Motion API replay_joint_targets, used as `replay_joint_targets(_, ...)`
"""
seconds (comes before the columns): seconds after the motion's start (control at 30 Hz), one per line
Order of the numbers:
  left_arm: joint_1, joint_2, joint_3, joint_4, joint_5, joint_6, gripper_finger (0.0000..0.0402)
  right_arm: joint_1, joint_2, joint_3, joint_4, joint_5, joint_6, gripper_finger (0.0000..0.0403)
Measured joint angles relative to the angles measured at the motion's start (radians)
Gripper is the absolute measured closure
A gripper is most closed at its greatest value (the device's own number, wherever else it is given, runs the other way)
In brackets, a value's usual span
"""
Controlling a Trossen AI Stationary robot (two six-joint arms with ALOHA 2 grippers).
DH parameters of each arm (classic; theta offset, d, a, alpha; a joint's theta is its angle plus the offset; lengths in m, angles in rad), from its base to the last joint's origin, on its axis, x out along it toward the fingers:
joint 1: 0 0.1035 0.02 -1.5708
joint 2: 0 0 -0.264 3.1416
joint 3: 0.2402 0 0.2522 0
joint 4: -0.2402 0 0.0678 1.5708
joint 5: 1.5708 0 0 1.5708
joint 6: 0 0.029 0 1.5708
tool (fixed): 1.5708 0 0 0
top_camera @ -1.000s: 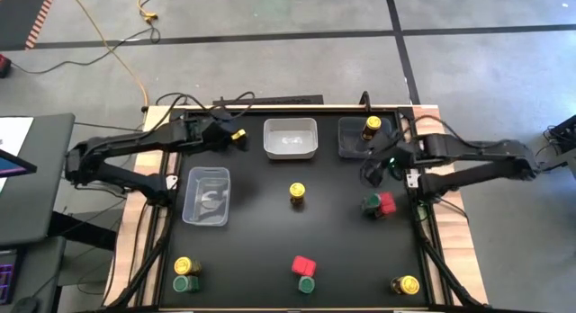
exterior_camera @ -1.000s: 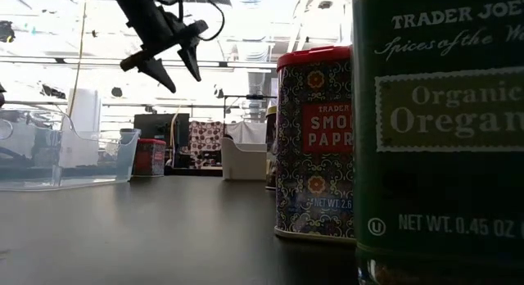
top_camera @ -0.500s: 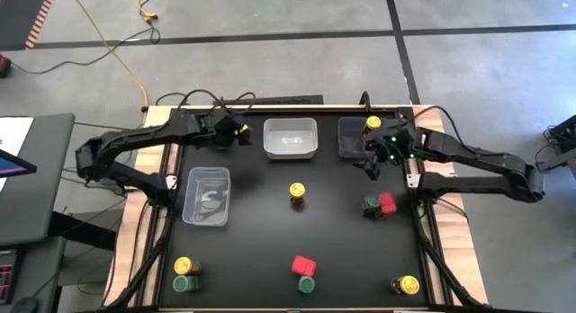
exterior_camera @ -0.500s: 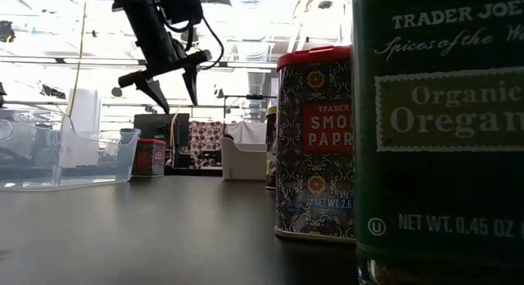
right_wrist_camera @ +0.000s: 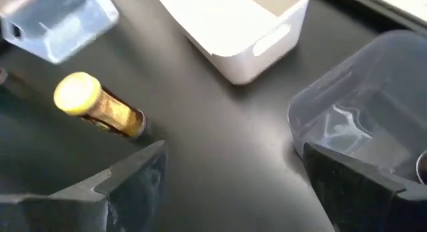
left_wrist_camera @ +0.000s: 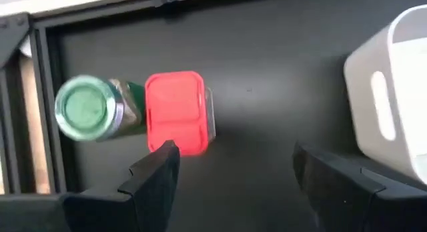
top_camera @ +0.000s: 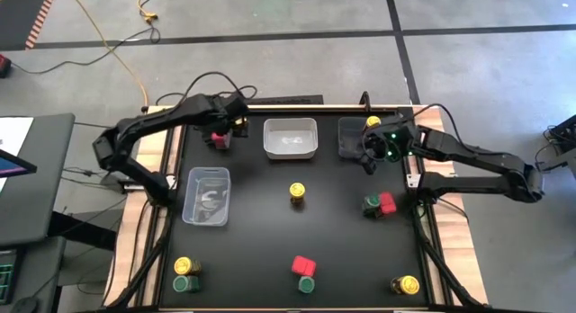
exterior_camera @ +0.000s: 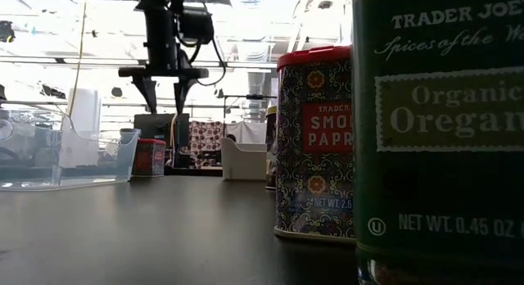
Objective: Sort spices by type
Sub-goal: Put the top left red seasoning can into the white bin
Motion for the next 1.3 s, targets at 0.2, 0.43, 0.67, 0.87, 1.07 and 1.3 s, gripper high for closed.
replay_joint_targets(0.2,0.012,0.041,0.0,0.019,0.041,0.099,0.0123,0.0,-0.045,0.018,0.034,0.001,0.033,0.0029)
replay_joint_targets(0.43,0.022,0.049,0.0,0.025,0.041,0.106,0.0123,0.0,-0.079,0.029,0.037,0.002,0.053,0.0029)
replay_joint_targets(0.67,0.025,0.049,0.0,0.025,0.021,0.114,0.0122,0.0,-0.082,0.029,0.036,0.004,0.053,0.0029)
replay_joint_targets(0.87,0.026,0.049,0.0,0.025,-0.008,0.114,0.0103,0.0,-0.082,0.029,0.036,0.005,0.052,0.0029)
replay_joint_targets(1.07,0.025,0.049,0.0,0.023,-0.016,0.14,0.0068,0.0,-0.082,0.029,0.035,0.006,0.052,0.0029)
replay_joint_targets(1.3,0.019,0.049,0.0,0.018,-0.005,0.083,0.0064,0.0,-0.082,0.029,0.035,0.006,0.051,0.0029)
